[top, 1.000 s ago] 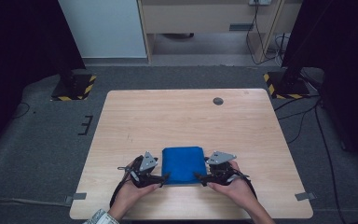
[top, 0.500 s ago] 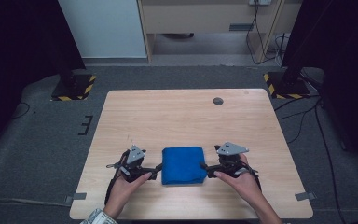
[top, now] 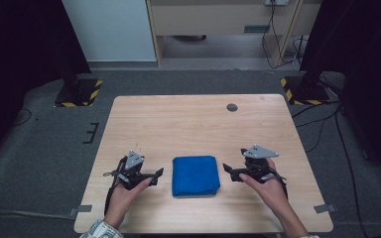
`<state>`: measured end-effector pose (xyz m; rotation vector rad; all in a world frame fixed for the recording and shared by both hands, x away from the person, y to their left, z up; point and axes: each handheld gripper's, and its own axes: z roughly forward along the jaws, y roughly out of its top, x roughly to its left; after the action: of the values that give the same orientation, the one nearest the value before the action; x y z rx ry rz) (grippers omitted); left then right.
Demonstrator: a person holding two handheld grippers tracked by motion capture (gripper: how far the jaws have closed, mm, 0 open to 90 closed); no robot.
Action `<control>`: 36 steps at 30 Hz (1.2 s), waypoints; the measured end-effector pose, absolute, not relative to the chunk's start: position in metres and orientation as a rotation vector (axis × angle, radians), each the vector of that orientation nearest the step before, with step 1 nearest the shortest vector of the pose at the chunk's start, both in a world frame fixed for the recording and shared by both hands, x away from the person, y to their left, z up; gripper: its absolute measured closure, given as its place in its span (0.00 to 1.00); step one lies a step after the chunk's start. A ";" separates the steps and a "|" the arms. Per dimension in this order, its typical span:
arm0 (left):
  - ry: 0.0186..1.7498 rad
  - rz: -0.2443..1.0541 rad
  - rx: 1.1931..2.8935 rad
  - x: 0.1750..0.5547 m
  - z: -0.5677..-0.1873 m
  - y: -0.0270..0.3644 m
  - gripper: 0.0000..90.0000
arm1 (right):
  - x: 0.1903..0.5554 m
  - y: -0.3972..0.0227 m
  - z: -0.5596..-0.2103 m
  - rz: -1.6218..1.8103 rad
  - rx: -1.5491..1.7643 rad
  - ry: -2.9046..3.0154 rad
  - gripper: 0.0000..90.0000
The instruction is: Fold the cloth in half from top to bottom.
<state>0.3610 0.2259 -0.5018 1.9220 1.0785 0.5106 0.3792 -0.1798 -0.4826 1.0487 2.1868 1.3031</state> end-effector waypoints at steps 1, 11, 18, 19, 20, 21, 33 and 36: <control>1.079 0.516 1.927 0.361 -0.502 0.227 0.09 | 0.380 -0.182 -0.483 1.300 1.049 2.185 0.09; 1.096 0.514 1.951 0.364 -0.504 0.233 0.09 | 0.381 -0.199 -0.488 1.260 1.087 2.184 0.09; 1.096 0.501 1.987 0.365 -0.507 0.233 0.09 | 0.379 -0.217 -0.497 1.233 1.137 2.172 0.09; 1.094 0.500 1.991 0.365 -0.508 0.232 0.09 | 0.378 -0.220 -0.499 1.225 1.144 2.172 0.09; 1.097 0.497 1.992 0.365 -0.508 0.232 0.09 | 0.378 -0.221 -0.500 1.223 1.152 2.173 0.09; 1.095 0.494 1.998 0.365 -0.508 0.232 0.09 | 0.378 -0.224 -0.501 1.216 1.153 2.177 0.09; 1.080 0.492 2.077 0.374 -0.513 0.235 0.09 | 0.385 -0.255 -0.511 1.159 1.227 2.173 0.09; 1.089 0.494 2.083 0.381 -0.511 0.239 0.09 | 0.391 -0.265 -0.513 1.146 1.265 2.158 0.09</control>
<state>0.3807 0.2393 -0.5109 2.0827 1.0888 0.4941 0.3909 -0.2646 -0.5134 1.2652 2.1584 1.1465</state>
